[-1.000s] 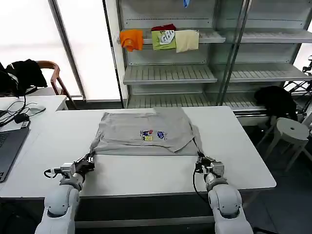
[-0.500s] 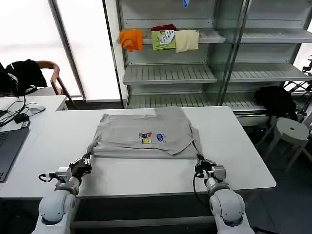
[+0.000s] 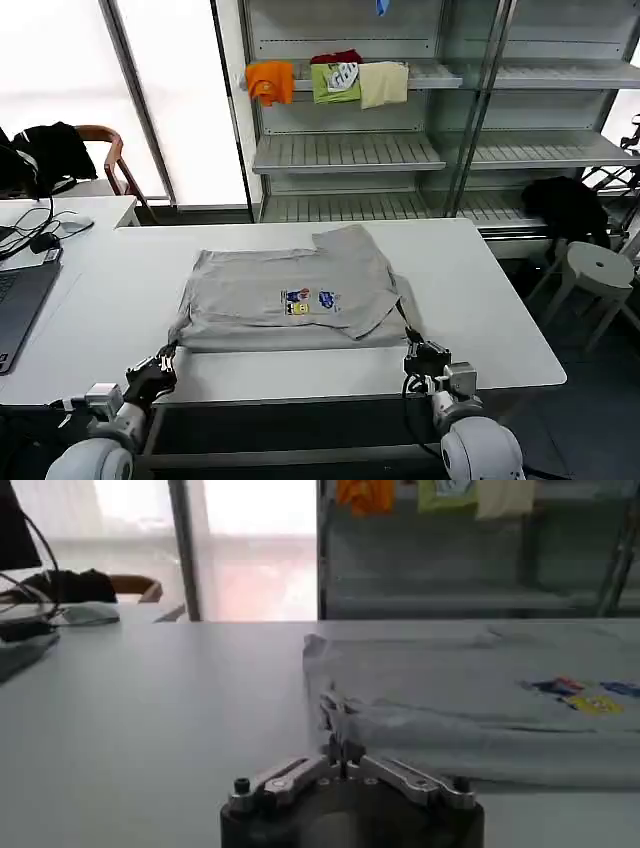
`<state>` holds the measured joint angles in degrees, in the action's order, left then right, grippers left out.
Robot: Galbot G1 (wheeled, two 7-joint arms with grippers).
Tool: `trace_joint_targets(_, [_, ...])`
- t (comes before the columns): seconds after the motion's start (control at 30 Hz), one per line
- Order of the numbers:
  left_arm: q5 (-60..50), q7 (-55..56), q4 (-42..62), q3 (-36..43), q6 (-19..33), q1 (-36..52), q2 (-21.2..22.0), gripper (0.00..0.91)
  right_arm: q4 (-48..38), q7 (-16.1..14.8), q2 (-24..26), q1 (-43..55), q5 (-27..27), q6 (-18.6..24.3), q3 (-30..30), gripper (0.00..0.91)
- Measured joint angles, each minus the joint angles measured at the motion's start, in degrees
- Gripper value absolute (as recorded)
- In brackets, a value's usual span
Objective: Fold and organize the clothes.
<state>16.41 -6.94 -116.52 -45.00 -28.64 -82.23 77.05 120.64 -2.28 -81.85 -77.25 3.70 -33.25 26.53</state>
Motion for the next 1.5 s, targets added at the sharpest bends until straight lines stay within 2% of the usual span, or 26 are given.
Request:
trace_joint_targets(0.27, [2.4, 0.3, -3.4, -1.8, -0.8, -5.2, 2.3, 0.010, 1.6, -0.6, 0.8, -3.2, -0.1, 0.0, -0.2, 0.000])
trace_joint_targets(0.3, [2.7, 0.4, -3.5, -1.9, -0.9, -5.6, 2.5, 0.907, 1.8, -0.7, 0.8, -3.6, -0.1, 0.0, -0.2, 0.000])
trace_joint_targets(0.33, [2.9, 0.5, -3.7, -2.0, -1.0, -5.9, 2.7, 0.907, 2.1, -0.8, 0.8, -4.0, -0.2, 0.0, -0.2, 0.907])
trace_joint_targets(0.73, [3.6, 2.5, -7.6, -3.2, -2.2, -7.7, 4.8, 0.907, 6.3, -0.1, -0.8, -5.6, -0.3, 0.1, 0.8, 0.907])
trace_joint_targets(1.03, [4.2, 2.5, -10.1, -5.0, -3.3, -4.0, 4.6, 0.907, 6.2, -0.6, -2.8, 1.2, -1.1, 0.1, 0.2, 0.907])
trace_joint_targets(1.23, [2.7, 0.4, -7.2, -3.8, -3.7, 3.9, 2.7, 0.907, -2.4, -2.2, -4.7, 13.0, -1.1, 0.1, -0.8, 0.907])
trace_joint_targets(1.37, [1.3, -1.4, -2.2, -2.0, -3.7, 10.7, 1.0, 0.907, -12.8, -3.6, -7.0, 22.3, -2.6, 1.0, -0.7, 0.907])
trace_joint_targets(1.5, [-0.1, -2.8, 4.6, 0.1, -3.5, 18.0, -0.4, 0.907, -24.9, -5.2, -8.8, 31.1, -4.9, 3.8, -0.2, 0.907])
